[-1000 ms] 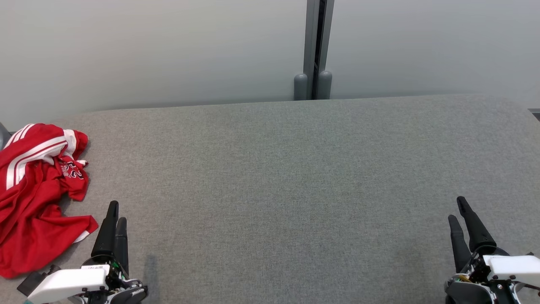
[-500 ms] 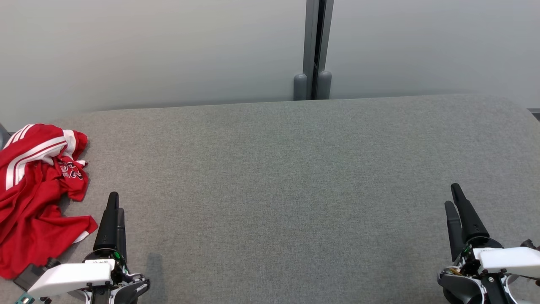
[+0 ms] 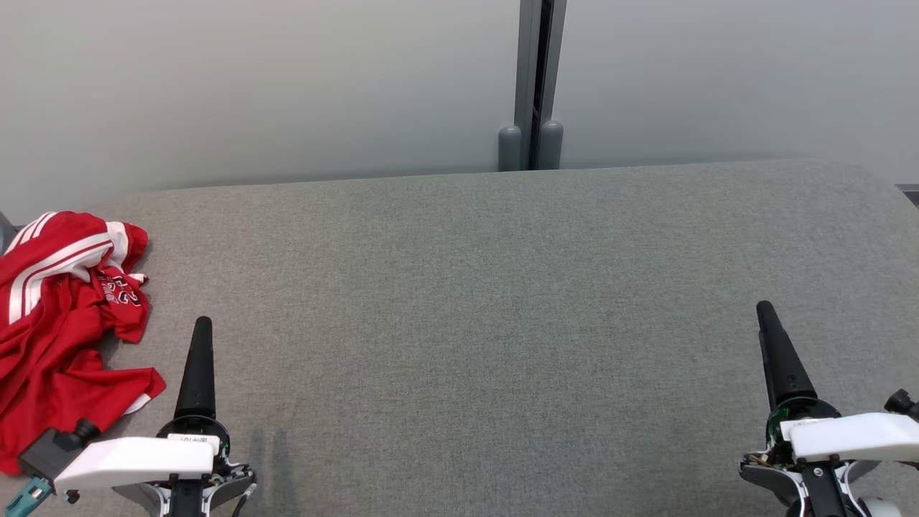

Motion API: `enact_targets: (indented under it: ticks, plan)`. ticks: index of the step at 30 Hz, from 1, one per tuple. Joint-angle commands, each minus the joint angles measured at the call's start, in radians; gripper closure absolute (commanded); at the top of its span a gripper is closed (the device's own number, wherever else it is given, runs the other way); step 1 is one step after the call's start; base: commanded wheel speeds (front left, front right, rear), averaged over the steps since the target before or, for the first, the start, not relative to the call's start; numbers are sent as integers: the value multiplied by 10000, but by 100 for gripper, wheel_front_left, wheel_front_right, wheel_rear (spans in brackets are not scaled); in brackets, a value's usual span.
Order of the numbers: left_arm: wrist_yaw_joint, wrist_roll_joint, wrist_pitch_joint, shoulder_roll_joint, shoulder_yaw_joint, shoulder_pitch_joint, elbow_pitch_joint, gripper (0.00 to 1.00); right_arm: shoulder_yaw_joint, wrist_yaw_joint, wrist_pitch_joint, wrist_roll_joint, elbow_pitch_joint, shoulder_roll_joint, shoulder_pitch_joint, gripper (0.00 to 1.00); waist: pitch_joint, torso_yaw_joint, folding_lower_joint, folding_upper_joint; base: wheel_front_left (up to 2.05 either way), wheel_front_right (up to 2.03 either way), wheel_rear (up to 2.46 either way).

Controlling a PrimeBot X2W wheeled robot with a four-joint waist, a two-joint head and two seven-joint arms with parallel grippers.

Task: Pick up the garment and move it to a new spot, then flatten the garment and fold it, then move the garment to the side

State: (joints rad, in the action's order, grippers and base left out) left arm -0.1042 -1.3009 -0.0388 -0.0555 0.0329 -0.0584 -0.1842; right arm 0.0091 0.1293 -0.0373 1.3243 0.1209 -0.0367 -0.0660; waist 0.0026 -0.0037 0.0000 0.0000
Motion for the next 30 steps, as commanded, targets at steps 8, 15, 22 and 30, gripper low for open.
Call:
enact_targets:
  ticks: [8, 15, 22, 30]
  plan:
    - [177, 1943, -336, -189, -84, -152, 319, 0, 97, 16, -357, -1821, -254, -120, -168, 0, -4, 1, 0, 0, 0, 0, 0]
    - [475, 3862, -559, -290, -218, -65, 417, 0, 63, 17, -587, -3803, -368, -130, -181, 0, -4, -8, 0, 0, 0, 0, 0]
    - [635, 5342, -779, -358, -361, 16, 372, 0, 297, 18, -801, -5620, -348, -227, -185, 0, -21, -26, 0, 0, 0, 0, 0]
    - [961, 6901, -1031, -448, -496, 36, 164, 0, 571, 19, -1020, -7314, -229, -303, -194, 0, -33, -19, 0, 0, 0, 0, 0]
